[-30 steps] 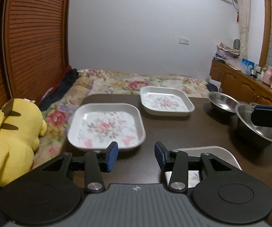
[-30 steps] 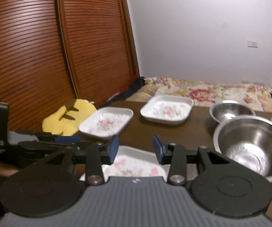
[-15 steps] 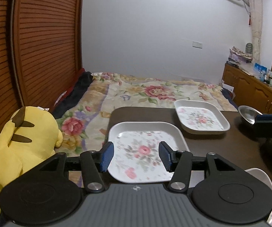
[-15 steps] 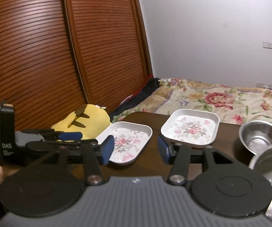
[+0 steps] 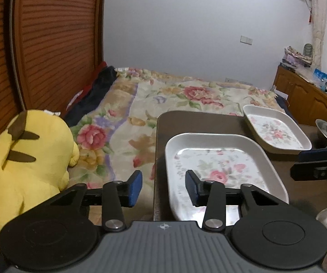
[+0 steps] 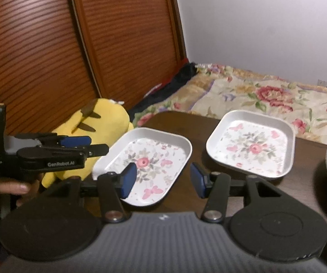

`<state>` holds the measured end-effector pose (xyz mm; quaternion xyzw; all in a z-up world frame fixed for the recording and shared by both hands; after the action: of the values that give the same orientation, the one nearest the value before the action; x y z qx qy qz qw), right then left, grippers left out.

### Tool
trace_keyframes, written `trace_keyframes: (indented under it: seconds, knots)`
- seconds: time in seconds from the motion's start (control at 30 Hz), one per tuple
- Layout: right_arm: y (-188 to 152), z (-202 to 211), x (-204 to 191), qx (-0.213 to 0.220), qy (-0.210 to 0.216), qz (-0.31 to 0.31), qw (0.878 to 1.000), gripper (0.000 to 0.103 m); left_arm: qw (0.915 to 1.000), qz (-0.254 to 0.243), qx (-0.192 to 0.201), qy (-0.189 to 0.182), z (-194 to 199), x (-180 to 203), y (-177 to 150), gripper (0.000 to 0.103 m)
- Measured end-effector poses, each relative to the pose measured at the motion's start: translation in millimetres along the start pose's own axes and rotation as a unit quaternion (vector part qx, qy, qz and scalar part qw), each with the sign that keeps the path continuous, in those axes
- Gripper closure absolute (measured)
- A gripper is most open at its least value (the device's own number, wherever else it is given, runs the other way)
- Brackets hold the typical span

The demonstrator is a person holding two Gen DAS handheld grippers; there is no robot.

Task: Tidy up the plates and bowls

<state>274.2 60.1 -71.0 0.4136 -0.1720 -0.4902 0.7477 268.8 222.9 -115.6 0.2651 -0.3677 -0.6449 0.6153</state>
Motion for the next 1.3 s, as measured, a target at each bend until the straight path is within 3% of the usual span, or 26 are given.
trace_keyframes:
  seconds: [0.23, 0.4, 0.6, 0.67, 0.8, 0.87, 1.3]
  knots:
    - [-4.0, -34.4, 3.0, -0.033, -0.001, -0.017, 0.999, 0.05, 0.9998, 0.008, -0.01, -0.016, -10.0, -4.7, -5.4, 0.073]
    - [-6.4, -45.5, 2.2, -0.043, -0.005, -0.018, 0.999, 0.056, 0.9993, 0.014, -0.011, -0.033, -12.4, -3.5, -6.6, 0.082]
    - [-9.6, -51.5, 1.0, -0.053, -0.01, -0.018, 0.998, 0.063, 0.999, 0.014, -0.012, -0.04, -13.1, -0.2, -9.1, 0.086]
    - [-10.0, -53.2, 1.0, -0.056, -0.01, -0.018, 0.998, 0.07, 0.999, 0.014, -0.012, -0.04, -13.5, 0.2, -10.4, 0.086]
    - [-10.8, -56.6, 2.5, -0.061, -0.015, -0.019, 0.998, 0.072, 0.9989, 0.011, -0.013, -0.044, -12.9, 2.3, -12.1, 0.09]
    - [-12.0, -59.3, 2.5, -0.066, -0.016, -0.015, 0.998, 0.082, 0.9989, 0.008, -0.014, -0.044, -12.2, 3.9, -13.1, 0.09]
    - [-12.8, -52.5, 8.0, -0.074, -0.008, -0.025, 0.997, 0.088, 0.9992, 0.002, -0.009, -0.038, 3.0, 16.8, -6.0, 0.091]
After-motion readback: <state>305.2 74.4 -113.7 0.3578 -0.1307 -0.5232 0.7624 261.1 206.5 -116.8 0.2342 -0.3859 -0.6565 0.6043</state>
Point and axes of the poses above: each gripper's, at about its wrist camera, not at the fingertips, and z roughly against the way its jaws point, x to its right, y to its top, the point moved 7 cm from there along -z, roughly the way its jaws point, and after that the axes turned 3 degrees about -y, right-handed, at the moved point
